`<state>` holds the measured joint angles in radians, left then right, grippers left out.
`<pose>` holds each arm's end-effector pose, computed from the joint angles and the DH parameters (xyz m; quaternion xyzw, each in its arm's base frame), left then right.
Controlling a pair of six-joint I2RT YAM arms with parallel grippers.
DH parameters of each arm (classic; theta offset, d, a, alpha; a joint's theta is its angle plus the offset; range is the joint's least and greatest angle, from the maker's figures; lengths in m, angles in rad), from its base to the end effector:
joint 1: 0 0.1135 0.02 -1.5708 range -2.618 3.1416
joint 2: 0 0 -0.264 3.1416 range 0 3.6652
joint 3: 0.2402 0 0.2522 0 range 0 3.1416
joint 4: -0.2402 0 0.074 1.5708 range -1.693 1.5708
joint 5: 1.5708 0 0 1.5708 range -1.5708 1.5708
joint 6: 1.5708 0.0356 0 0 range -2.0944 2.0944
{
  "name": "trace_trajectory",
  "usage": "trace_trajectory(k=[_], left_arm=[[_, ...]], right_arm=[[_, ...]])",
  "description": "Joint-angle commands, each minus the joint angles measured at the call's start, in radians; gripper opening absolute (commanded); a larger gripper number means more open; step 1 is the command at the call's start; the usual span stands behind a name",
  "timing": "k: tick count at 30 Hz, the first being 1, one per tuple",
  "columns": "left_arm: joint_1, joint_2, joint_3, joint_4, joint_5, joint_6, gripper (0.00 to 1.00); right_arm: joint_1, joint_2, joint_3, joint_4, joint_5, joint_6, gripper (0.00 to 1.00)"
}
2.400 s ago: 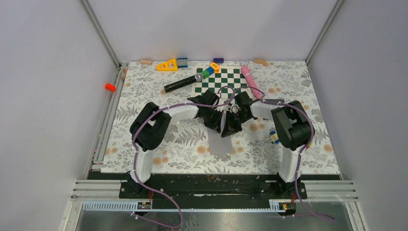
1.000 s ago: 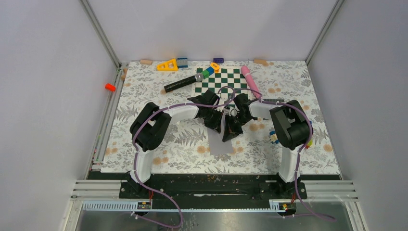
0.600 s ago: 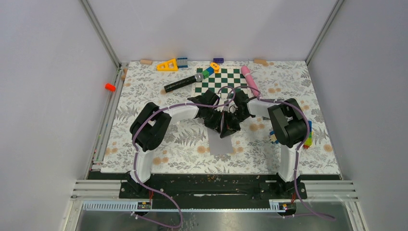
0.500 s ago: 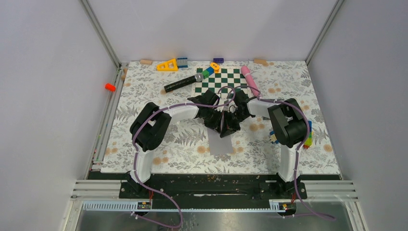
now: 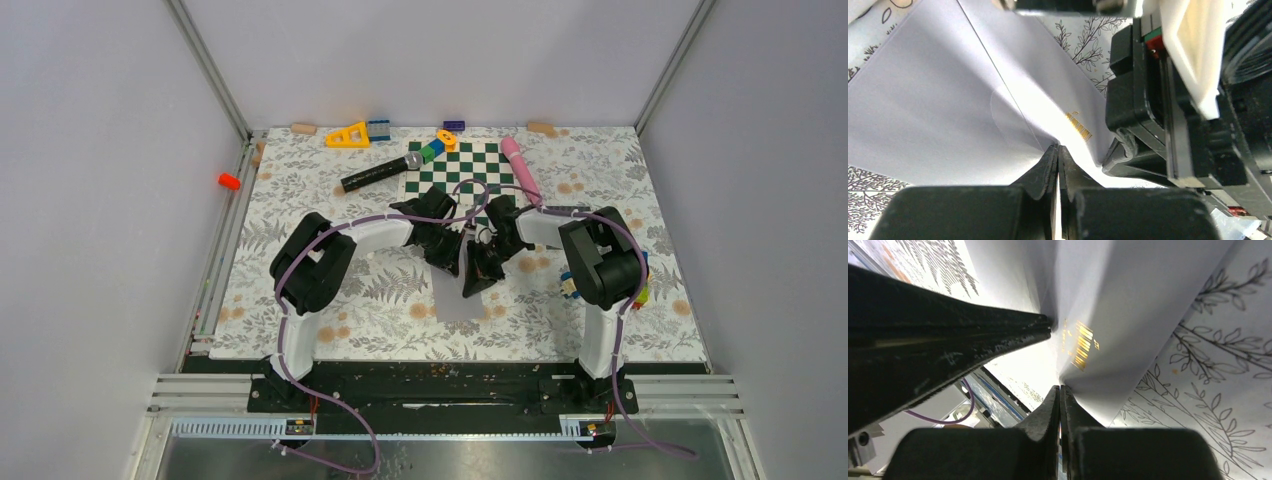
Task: Place the letter into the envelope and seal it
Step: Seal the envelope flap on the envelope.
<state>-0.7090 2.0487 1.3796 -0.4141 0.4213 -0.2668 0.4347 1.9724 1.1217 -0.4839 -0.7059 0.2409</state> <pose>0.3098 -0.2849 0.1490 0.2574 0.9148 -0.2899 0.1134 0.3109 0.1698 0.1136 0.1307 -0.9235 -0.3605 0.0094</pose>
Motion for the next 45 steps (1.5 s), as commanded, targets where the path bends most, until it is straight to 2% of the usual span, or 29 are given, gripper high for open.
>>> trace_trajectory(k=[1, 11, 25, 45], left_arm=[[-0.015, 0.021, -0.012, -0.038, -0.062, 0.015, 0.00], [-0.020, 0.017, -0.009, -0.038, -0.058, 0.022, 0.00], [-0.029, 0.001, -0.013, -0.037, -0.058, 0.032, 0.00], [-0.035, -0.003, -0.020, -0.032, -0.062, 0.034, 0.00]], right_arm=[[-0.002, -0.022, -0.030, -0.087, 0.059, -0.078, 0.00], [-0.017, 0.019, 0.022, -0.029, 0.049, -0.019, 0.00], [-0.037, 0.049, 0.108, 0.074, 0.136, 0.077, 0.00], [-0.040, 0.055, 0.139, 0.075, 0.236, 0.216, 0.00]])
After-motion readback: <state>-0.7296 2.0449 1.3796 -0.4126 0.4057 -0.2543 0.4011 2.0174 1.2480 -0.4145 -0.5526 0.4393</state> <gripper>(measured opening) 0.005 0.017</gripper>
